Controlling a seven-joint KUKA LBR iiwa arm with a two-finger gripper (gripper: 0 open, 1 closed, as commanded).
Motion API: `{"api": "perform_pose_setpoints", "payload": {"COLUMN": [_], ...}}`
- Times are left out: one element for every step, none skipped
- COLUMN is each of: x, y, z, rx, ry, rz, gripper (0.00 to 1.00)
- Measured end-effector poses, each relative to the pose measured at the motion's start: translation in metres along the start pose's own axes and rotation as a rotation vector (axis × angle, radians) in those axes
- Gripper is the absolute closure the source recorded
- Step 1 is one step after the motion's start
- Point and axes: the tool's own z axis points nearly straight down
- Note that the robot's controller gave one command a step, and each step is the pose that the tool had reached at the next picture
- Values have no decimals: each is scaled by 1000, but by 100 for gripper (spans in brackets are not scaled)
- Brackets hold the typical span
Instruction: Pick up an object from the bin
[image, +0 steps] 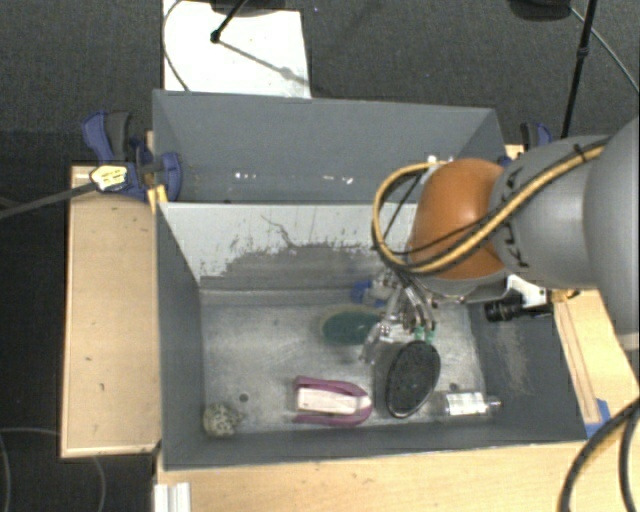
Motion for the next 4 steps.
{"api": "perform_pose_setpoints", "payload": {"x": [-18,-20,-23,-25], "y": [8,8,9,9], "z": [9,4,-51,-80], "rx": [-5,-6,1,1], "ry": [-13,-18,0,3], "rz": [141,142,140,136], "gripper": [0,100,100,100]}}
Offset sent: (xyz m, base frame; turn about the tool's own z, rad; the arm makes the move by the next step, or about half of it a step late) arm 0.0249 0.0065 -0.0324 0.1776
